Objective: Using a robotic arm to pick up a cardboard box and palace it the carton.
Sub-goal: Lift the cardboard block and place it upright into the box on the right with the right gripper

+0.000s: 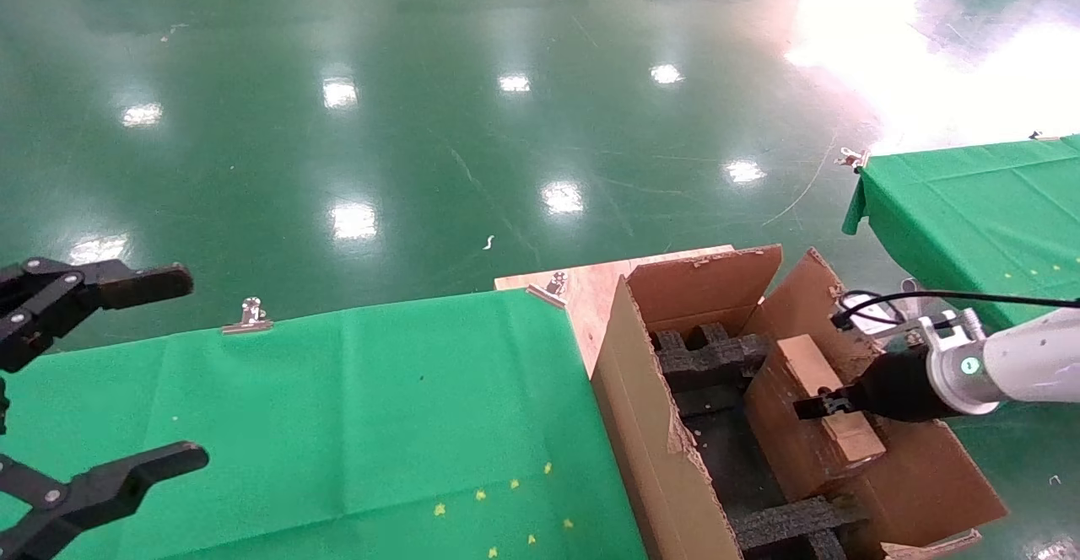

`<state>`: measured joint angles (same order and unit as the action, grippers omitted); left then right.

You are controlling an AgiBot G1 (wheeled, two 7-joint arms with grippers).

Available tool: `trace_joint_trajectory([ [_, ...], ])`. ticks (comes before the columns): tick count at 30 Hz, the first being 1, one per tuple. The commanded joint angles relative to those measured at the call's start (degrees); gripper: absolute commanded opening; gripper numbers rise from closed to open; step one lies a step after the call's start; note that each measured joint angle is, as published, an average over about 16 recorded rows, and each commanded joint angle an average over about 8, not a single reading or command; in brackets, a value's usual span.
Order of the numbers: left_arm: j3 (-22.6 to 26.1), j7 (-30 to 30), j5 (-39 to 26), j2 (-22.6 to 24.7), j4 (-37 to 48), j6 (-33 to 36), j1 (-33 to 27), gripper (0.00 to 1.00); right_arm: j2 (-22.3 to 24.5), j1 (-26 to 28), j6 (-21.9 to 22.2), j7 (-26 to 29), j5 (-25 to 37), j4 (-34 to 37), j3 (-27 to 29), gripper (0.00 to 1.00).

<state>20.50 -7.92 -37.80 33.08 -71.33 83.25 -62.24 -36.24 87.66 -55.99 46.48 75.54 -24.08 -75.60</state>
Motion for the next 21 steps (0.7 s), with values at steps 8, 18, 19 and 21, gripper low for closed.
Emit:
trace_joint_trajectory([
  [8, 0.0, 0.0, 0.0, 0.0, 0.0, 0.0, 0.0, 1.0, -4.03, -1.52, 0.82, -2.78, -0.44, 5.92, 0.05, 0.0],
  [18, -0.01, 0.0, 0.01, 0.0, 0.01, -0.02, 0.01, 1.0, -6.37, -2.07, 1.33, -4.45, -0.38, 9.19, -0.04, 0.9],
  [19, -0.01, 0.0, 0.01, -0.01, 0.02, -0.02, 0.02, 1.0, -6.47, -2.09, 1.35, -4.51, -0.4, 9.33, -0.04, 0.99],
  [21, -0.01, 0.0, 0.01, -0.01, 0.02, -0.02, 0.02, 1.0, -6.43, -2.07, 1.34, -4.46, -0.38, 9.24, -0.04, 1.0],
])
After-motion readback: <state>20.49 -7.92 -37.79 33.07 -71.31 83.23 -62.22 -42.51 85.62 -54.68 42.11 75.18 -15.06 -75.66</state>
